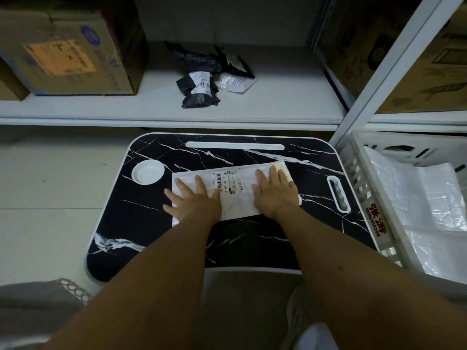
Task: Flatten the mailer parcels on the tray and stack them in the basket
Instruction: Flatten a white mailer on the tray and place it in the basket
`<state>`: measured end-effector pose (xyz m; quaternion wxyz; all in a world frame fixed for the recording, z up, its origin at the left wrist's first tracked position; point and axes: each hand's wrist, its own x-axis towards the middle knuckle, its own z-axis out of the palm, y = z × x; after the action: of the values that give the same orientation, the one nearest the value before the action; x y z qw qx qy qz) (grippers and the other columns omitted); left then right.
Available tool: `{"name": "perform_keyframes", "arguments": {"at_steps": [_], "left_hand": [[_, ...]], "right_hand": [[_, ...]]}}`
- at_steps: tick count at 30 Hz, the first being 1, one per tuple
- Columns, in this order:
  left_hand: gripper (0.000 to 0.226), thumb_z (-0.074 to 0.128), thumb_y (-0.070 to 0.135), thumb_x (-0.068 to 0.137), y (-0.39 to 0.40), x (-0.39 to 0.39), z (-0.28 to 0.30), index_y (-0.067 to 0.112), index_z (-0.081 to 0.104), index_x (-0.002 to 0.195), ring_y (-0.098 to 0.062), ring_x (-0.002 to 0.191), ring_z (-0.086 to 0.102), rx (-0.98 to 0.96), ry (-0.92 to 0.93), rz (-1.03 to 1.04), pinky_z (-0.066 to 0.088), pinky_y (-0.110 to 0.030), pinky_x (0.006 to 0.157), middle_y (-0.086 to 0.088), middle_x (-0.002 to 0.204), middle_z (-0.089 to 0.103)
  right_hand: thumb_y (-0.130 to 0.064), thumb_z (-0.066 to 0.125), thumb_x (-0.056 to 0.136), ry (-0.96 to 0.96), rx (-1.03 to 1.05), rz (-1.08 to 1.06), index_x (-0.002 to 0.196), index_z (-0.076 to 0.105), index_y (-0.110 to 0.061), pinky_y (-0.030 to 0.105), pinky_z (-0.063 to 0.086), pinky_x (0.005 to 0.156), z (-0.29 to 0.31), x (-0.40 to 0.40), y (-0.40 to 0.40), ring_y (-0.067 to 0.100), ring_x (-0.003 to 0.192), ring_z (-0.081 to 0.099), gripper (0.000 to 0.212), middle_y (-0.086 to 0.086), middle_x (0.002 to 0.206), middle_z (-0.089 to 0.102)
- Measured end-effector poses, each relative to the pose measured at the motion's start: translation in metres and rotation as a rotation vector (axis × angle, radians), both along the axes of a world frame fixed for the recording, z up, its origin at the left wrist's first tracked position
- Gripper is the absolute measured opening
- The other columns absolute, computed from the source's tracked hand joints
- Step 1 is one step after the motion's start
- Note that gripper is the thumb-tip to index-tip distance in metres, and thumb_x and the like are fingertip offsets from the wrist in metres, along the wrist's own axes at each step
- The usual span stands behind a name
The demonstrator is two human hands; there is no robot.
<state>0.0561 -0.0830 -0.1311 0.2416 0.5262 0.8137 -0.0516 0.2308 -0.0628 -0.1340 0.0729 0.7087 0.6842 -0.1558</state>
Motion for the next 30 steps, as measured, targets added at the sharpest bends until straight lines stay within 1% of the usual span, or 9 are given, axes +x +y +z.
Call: {"name": "perform_keyframes", "arguments": {"at_steps": [3, 7, 9, 15, 17, 20, 22, 25, 30], "left_hand": [[0.068, 0.021, 0.057, 0.096, -0.005, -0.012, 0.006, 0.025, -0.002, 0.152, -0.044, 0.143, -0.008, 0.013, -0.021, 0.097, 0.01, -0.053, 0.115, -0.022, 0.156, -0.015], [0.054, 0.039, 0.028, 0.095, -0.011, -0.024, 0.02, 0.019, 0.021, 0.145, -0.036, 0.133, 0.027, 0.092, 0.006, 0.143, 0.035, -0.045, 0.102, -0.024, 0.145, 0.024], [0.05, 0.043, 0.024, 0.093, -0.015, -0.028, 0.028, 0.022, 0.026, 0.141, -0.034, 0.124, 0.036, 0.124, -0.007, 0.155, 0.039, -0.043, 0.096, -0.02, 0.133, 0.035], [0.049, 0.046, 0.021, 0.093, -0.026, -0.032, 0.041, 0.016, 0.037, 0.14, -0.034, 0.125, 0.04, 0.058, -0.036, 0.259, 0.04, -0.043, 0.098, -0.019, 0.136, 0.037], [0.045, 0.047, 0.019, 0.093, -0.03, -0.033, 0.046, 0.01, 0.043, 0.137, -0.033, 0.124, 0.041, 0.052, 0.002, 0.262, 0.041, -0.041, 0.098, -0.017, 0.136, 0.038], [0.045, 0.048, 0.019, 0.093, -0.033, -0.034, 0.054, 0.006, 0.045, 0.136, -0.032, 0.124, 0.042, 0.045, 0.026, 0.26, 0.04, -0.04, 0.1, -0.017, 0.137, 0.04], [0.046, 0.05, 0.019, 0.091, -0.034, -0.031, 0.064, 0.005, 0.046, 0.135, -0.033, 0.123, 0.044, 0.042, 0.022, 0.233, 0.041, -0.04, 0.099, -0.018, 0.136, 0.042], [0.044, 0.051, 0.02, 0.09, -0.036, -0.015, 0.08, 0.004, 0.05, 0.131, -0.034, 0.12, 0.048, 0.071, -0.029, 0.189, 0.043, -0.04, 0.097, -0.018, 0.133, 0.047], [0.041, 0.048, 0.018, 0.091, -0.033, 0.038, 0.12, 0.002, 0.05, 0.129, -0.034, 0.123, 0.046, 0.191, -0.066, 0.045, 0.042, -0.039, 0.097, -0.02, 0.136, 0.046]], "right_hand": [[-0.03, 0.047, 0.094, -0.067, 0.122, -0.038, 0.145, 0.028, -0.025, 0.05, 0.03, 0.107, 0.008, 0.005, -0.006, 0.031, 0.141, 0.02, 0.055, 0.012, 0.155, 0.018], [-0.023, 0.058, 0.089, 0.048, 0.11, -0.454, 0.143, 0.028, -0.018, 0.05, 0.036, 0.104, 0.025, 0.007, -0.011, 0.037, 0.134, 0.029, 0.062, 0.018, 0.148, 0.024], [-0.023, 0.059, 0.09, 0.14, 0.064, -0.535, 0.141, 0.029, -0.016, 0.048, 0.039, 0.1, 0.033, 0.004, -0.013, 0.036, 0.129, 0.036, 0.06, 0.018, 0.142, 0.032], [-0.021, 0.052, 0.091, 0.183, -0.054, -0.552, 0.134, 0.044, -0.01, 0.043, 0.043, 0.097, 0.051, 0.008, -0.026, 0.035, 0.122, 0.049, 0.044, 0.018, 0.134, 0.048], [-0.015, 0.052, 0.091, 0.231, -0.098, -0.564, 0.12, 0.057, -0.006, 0.04, 0.048, 0.091, 0.061, 0.01, -0.031, 0.033, 0.112, 0.057, 0.031, 0.016, 0.123, 0.059], [-0.014, 0.053, 0.09, 0.274, -0.115, -0.544, 0.097, 0.06, -0.005, 0.035, 0.049, 0.077, 0.08, 0.011, -0.037, 0.031, 0.095, 0.061, 0.013, 0.013, 0.109, 0.064], [-0.012, 0.053, 0.093, 0.302, -0.132, -0.5, 0.105, 0.062, -0.003, 0.032, 0.047, 0.076, 0.096, 0.015, -0.04, 0.029, 0.096, 0.06, 0.017, 0.013, 0.11, 0.063], [-0.008, 0.052, 0.093, 0.429, -0.095, -0.461, 0.128, 0.056, 0.0, 0.034, 0.045, 0.095, 0.121, 0.022, -0.043, 0.031, 0.121, 0.054, 0.036, 0.017, 0.13, 0.057], [-0.011, 0.042, 0.1, 0.341, 0.063, -0.475, 0.132, 0.05, 0.003, 0.034, 0.041, 0.099, 0.17, 0.056, -0.057, 0.032, 0.126, 0.05, 0.036, 0.017, 0.137, 0.052]]}}
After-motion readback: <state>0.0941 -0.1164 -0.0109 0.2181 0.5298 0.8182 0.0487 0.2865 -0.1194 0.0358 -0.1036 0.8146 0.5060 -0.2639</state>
